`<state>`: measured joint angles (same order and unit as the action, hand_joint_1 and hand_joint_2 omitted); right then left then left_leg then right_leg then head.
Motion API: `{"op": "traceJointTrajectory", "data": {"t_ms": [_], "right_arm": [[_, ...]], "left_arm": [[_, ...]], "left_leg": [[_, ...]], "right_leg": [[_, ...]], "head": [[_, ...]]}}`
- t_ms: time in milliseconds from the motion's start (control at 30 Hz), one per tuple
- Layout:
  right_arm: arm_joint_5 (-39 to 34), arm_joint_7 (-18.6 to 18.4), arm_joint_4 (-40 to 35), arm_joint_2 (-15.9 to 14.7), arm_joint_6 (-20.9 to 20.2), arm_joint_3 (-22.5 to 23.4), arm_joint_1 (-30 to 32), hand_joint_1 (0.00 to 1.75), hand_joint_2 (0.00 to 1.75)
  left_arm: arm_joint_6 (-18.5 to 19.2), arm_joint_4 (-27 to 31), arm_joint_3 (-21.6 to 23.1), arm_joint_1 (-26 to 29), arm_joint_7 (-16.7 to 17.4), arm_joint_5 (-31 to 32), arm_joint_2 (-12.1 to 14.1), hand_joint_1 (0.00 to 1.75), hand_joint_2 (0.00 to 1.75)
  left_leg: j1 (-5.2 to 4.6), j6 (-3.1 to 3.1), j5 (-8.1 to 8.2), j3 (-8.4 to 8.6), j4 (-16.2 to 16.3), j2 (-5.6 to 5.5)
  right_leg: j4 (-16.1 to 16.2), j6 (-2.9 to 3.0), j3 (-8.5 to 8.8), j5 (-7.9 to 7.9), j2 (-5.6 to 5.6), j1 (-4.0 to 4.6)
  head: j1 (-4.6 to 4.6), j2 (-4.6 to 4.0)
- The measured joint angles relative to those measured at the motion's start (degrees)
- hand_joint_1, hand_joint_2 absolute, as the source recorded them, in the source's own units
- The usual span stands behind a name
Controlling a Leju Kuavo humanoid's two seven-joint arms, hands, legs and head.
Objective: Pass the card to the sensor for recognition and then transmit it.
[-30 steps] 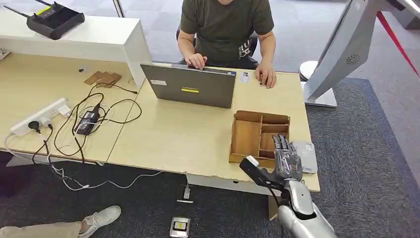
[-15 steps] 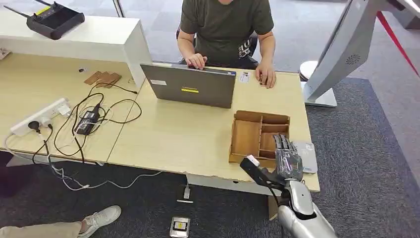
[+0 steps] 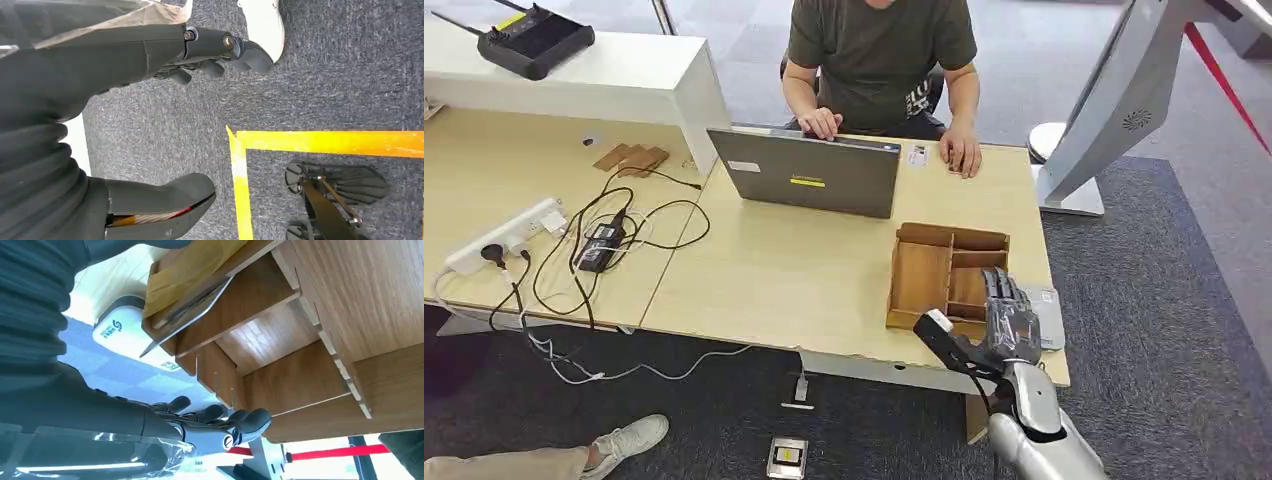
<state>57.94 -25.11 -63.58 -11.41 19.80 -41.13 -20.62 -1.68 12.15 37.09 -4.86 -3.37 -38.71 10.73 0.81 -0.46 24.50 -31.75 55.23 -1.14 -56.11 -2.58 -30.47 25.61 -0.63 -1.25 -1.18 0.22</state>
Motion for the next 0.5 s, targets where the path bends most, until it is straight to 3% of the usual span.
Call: {"op": "traceJointTrajectory", "data": {"t_ms": [267, 300, 333, 500], "right_arm": [[0.4, -0.4, 0.0, 0.0, -0.1, 0.0, 0.0, 0.0, 1.75], [0.4, -0.4, -0.1, 0.0, -0.2, 0.0, 0.0, 0.12, 1.75], [0.4, -0.4, -0.1, 0.0, -0.3, 0.0, 0.0, 1.59, 1.75], [1.0, 0.3, -0.7, 0.4, -1.6, 0.3, 0.2, 1.57, 1.75]], "left_arm": [[0.0, 0.0, 0.0, 0.0, 0.0, -0.1, 0.0, 0.0, 1.75], [0.0, 0.0, 0.0, 0.0, 0.0, -0.1, 0.0, 0.0, 1.75], [0.0, 0.0, 0.0, 0.0, 0.0, -0.1, 0.0, 0.0, 1.75], [0.0, 0.0, 0.0, 0.0, 0.0, -0.3, 0.0, 0.0, 1.75]], "left_leg": [[0.0, 0.0, 0.0, 0.0, 0.0, 0.0], [0.0, 0.0, 0.0, 0.0, 0.0, 0.0], [0.0, 0.0, 0.0, 0.0, 0.0, 0.0], [0.0, 0.0, 0.0, 0.0, 0.0, 0.0]], "right_leg": [[0.0, 0.0, 0.0, 0.0, 0.0, 0.0], [0.0, 0.0, 0.0, 0.0, 0.0, 0.0], [0.0, 0.0, 0.0, 0.0, 0.0, 0.0], [0.0, 0.0, 0.0, 0.0, 0.0, 0.0]], "head": [[0.0, 0.0], [0.0, 0.0], [0.02, 0.0], [0.0, 0.0]]}}
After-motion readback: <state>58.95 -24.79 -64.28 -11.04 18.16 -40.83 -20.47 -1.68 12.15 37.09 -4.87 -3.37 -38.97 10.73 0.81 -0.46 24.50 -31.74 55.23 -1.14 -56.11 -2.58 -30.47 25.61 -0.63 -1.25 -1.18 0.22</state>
